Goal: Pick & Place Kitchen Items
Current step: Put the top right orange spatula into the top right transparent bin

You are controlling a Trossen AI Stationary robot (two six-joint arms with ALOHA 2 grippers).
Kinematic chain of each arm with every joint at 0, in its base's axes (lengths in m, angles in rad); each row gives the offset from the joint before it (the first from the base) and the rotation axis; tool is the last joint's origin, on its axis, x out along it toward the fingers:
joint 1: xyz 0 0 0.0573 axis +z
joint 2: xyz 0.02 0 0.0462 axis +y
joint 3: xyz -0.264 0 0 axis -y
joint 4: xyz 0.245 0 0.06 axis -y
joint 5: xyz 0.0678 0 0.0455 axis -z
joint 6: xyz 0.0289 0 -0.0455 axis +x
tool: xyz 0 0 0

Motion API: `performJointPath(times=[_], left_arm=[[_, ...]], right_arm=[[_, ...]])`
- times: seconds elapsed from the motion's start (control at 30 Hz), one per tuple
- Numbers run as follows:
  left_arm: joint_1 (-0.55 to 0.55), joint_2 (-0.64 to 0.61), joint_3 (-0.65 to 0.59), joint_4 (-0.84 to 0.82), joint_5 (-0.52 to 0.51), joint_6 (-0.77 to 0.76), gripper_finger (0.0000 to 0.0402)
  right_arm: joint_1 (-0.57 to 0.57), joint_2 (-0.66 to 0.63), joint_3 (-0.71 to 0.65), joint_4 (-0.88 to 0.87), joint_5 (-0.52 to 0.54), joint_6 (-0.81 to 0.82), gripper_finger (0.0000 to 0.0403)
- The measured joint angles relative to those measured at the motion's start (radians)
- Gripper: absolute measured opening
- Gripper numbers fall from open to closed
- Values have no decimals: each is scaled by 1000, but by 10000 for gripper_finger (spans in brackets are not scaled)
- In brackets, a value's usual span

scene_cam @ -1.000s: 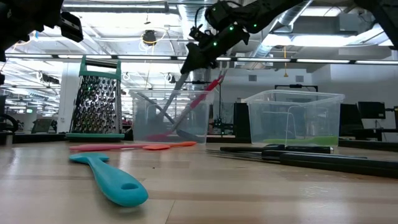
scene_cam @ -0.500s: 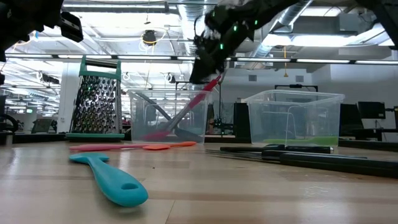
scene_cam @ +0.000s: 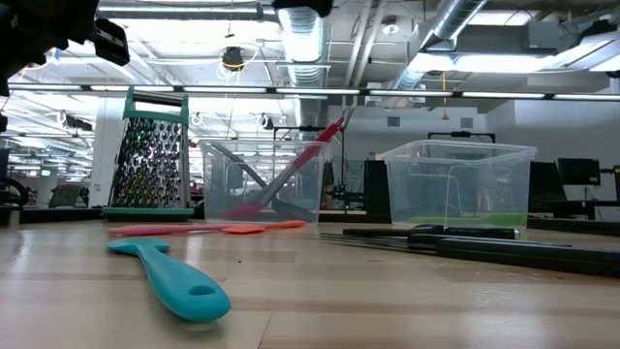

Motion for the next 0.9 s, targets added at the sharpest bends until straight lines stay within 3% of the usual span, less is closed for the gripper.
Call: performJointPath(times=[0.2, 0.37, 0.6, 0.9], left_arm=[[0, 0, 0, 1, 0, 0, 8], [0, 0, 0, 1, 0, 0, 8], [0, 0, 0, 2, 0, 0, 8], [0, 0, 0, 2, 0, 0, 8]], right_arm=[[46, 86, -109, 247, -178, 31, 209], [35, 220, -156, 480, -263, 87, 200], [38, 395, -158, 524, -258, 84, 199], [10, 414, -156, 350, -43, -5, 242]])
